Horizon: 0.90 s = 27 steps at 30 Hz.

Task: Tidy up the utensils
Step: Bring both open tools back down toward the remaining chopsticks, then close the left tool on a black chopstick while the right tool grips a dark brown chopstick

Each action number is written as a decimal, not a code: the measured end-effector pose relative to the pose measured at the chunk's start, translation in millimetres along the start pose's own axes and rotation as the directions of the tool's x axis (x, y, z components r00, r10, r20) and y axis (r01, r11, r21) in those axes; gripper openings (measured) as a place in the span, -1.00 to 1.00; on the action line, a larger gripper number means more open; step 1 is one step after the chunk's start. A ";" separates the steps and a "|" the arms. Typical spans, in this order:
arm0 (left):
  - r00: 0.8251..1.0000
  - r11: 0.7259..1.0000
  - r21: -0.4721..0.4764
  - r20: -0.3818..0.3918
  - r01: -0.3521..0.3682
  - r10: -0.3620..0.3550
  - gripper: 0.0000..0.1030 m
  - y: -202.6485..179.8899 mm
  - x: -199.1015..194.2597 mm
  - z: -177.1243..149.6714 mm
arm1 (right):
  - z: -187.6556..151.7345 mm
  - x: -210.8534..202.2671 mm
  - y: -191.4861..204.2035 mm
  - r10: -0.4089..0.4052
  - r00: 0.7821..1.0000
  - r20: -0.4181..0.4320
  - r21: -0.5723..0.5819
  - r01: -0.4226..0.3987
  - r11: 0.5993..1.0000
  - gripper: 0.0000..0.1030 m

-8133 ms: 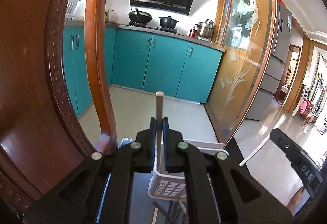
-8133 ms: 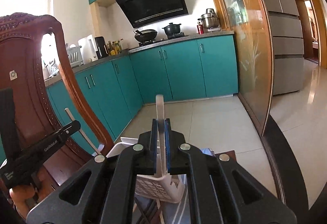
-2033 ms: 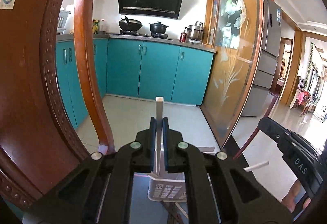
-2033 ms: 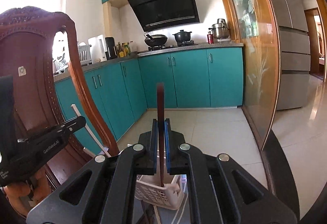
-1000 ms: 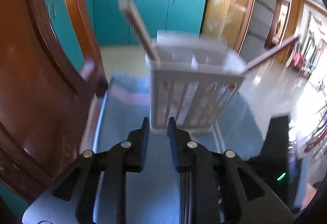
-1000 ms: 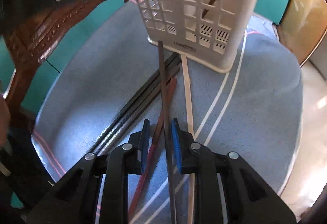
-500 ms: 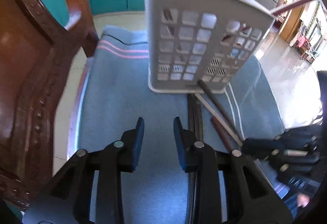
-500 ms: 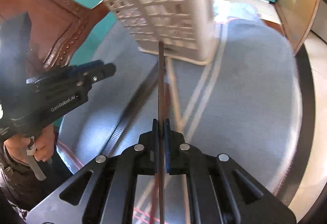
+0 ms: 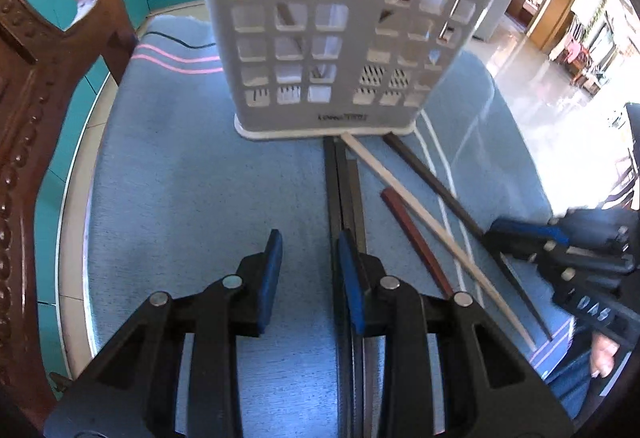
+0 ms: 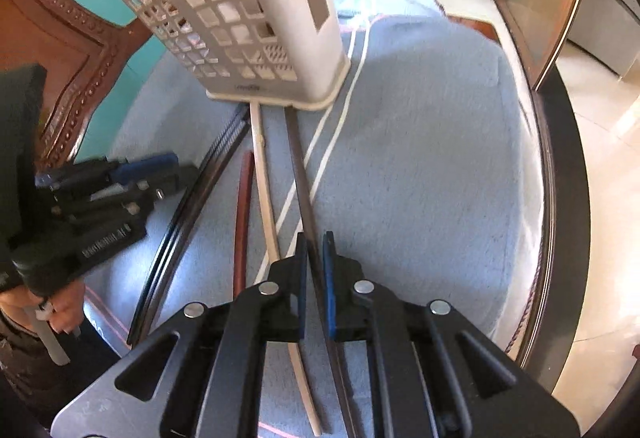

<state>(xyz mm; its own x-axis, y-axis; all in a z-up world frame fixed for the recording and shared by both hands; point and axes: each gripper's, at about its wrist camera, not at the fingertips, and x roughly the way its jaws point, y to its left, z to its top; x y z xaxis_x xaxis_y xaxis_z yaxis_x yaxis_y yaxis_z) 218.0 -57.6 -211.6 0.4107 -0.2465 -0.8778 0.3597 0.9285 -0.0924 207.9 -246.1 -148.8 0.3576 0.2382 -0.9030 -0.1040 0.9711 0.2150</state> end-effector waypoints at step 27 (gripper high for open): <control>0.997 0.996 0.047 -0.003 -0.071 0.071 -0.55 13.4 12.5 16.5 | 12.7 29.1 21.5 -0.072 0.997 0.029 -0.004 0.072 0.997 -0.84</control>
<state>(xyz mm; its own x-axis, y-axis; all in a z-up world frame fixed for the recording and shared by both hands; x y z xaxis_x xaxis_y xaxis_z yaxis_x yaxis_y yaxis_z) 241.8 -52.9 -216.0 0.4327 -0.1790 -0.8836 0.3686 0.9296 -0.0078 227.9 -218.0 -165.7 0.3906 0.1682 -0.9051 -0.0820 0.9856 0.1477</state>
